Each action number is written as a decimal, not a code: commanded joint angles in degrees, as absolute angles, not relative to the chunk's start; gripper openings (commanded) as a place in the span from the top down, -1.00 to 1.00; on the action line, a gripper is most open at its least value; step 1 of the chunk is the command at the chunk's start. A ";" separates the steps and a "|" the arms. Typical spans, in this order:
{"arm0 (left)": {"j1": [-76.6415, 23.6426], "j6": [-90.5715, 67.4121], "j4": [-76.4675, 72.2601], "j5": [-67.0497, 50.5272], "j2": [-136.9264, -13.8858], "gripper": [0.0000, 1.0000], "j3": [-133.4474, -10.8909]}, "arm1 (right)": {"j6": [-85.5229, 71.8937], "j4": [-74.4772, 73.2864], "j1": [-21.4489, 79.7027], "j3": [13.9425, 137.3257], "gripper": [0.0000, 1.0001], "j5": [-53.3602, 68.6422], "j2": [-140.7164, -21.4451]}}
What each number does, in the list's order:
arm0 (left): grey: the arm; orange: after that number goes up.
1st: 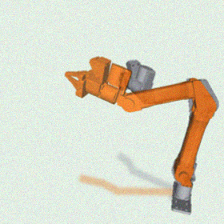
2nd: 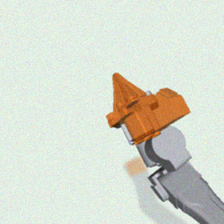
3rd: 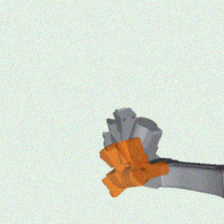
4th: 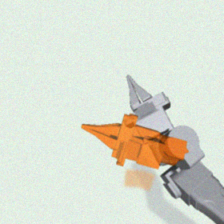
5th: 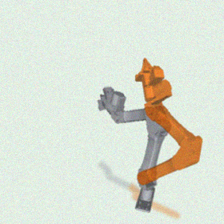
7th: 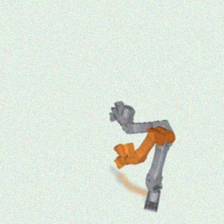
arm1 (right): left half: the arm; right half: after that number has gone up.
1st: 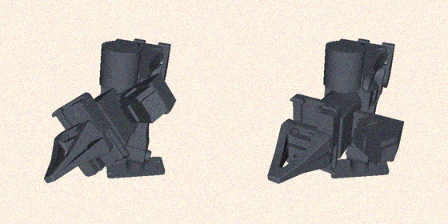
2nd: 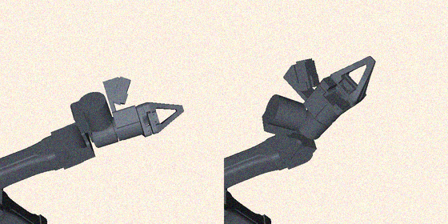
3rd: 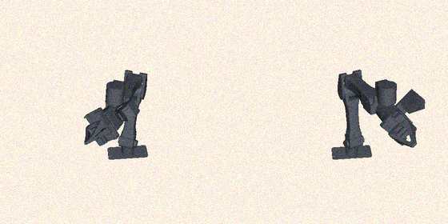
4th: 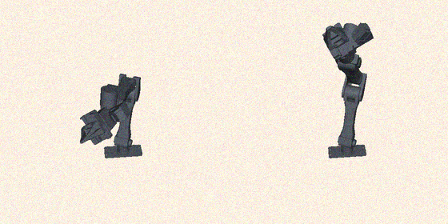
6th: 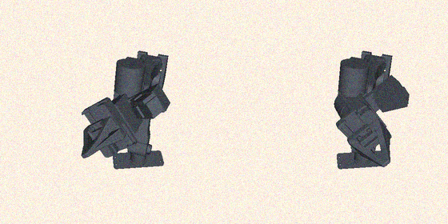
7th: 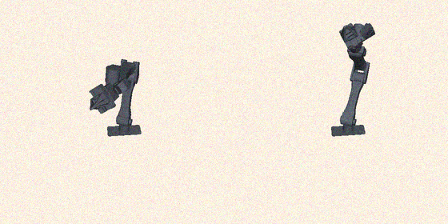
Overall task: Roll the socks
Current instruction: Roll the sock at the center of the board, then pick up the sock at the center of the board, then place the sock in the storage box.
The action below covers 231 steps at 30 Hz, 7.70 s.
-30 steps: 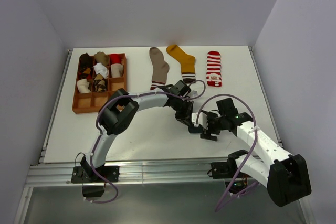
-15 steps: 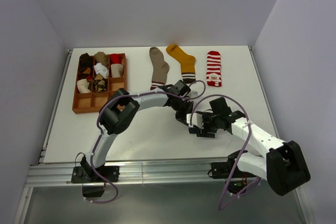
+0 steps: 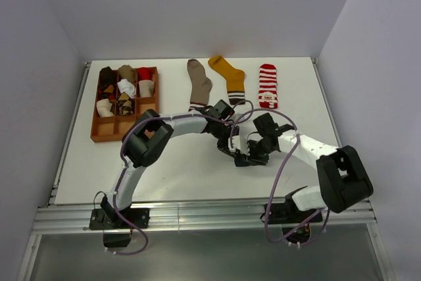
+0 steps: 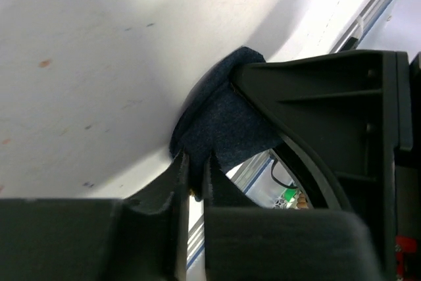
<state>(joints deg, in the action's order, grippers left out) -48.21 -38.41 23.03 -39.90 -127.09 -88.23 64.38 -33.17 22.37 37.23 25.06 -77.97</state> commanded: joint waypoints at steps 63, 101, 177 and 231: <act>-73.92 7.20 -14.32 23.03 -110.30 -0.13 -62.05 | 66.00 -69.69 19.78 75.06 0.49 28.48 -116.45; -70.22 8.70 -0.35 7.47 -123.57 1.00 -73.30 | 65.75 -76.65 19.69 80.68 0.22 32.60 -122.79; -21.36 -35.94 34.71 53.97 -118.29 1.00 -90.35 | 36.30 -61.35 -0.79 85.78 -0.20 37.97 -92.63; -15.03 -29.53 27.15 12.92 -104.24 -0.05 -78.92 | 34.28 -55.20 -0.26 79.80 -0.21 33.57 -89.91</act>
<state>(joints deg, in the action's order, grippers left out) -14.15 -30.61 26.24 14.22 -108.75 -78.30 34.52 -56.55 -0.62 79.37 33.82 -92.38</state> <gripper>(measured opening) 0.518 0.601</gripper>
